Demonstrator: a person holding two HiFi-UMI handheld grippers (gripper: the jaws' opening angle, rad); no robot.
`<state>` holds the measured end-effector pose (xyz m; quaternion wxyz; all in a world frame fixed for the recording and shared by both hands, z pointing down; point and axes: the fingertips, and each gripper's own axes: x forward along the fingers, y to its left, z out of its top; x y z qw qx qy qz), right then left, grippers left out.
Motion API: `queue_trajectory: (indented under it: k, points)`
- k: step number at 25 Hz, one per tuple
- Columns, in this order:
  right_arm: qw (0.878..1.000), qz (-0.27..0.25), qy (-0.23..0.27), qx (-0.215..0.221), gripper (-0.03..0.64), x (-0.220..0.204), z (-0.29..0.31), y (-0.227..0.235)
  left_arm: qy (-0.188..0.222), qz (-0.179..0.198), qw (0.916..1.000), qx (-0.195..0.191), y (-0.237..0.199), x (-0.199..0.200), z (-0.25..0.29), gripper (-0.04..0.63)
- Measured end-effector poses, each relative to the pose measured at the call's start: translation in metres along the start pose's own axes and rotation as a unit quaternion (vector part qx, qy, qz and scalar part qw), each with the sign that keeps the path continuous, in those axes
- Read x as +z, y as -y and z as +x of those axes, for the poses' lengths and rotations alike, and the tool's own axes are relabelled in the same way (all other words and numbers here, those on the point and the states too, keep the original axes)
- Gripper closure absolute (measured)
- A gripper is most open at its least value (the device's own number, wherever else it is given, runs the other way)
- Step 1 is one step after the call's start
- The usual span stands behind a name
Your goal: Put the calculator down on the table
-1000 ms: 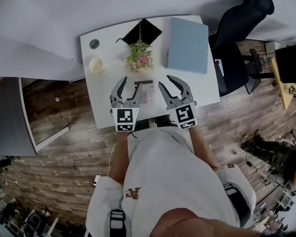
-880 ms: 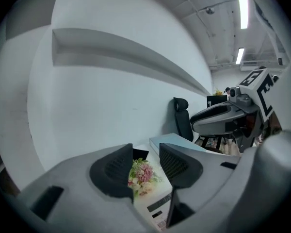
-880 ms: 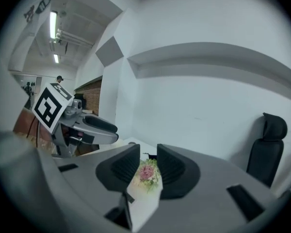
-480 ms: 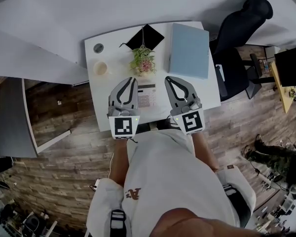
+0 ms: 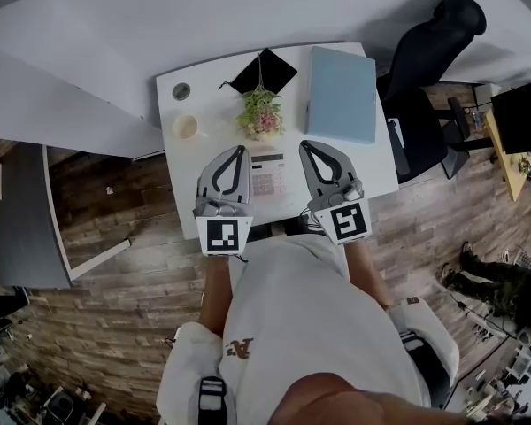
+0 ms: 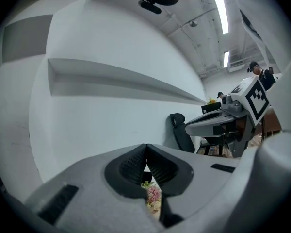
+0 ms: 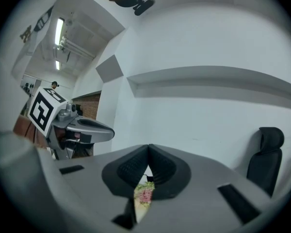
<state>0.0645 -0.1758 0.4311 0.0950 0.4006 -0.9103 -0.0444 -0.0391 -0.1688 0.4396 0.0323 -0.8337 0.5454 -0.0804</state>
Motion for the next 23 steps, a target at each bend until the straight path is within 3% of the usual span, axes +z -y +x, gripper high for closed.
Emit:
queue_trajectory:
  k: [23]
  points:
    - [0.999, -0.009, -0.023, -0.048, 0.611, 0.003, 0.010, -0.030, 0.016, -0.012, 0.9992, -0.035, -0.028, -0.010, -0.017, 0.588]
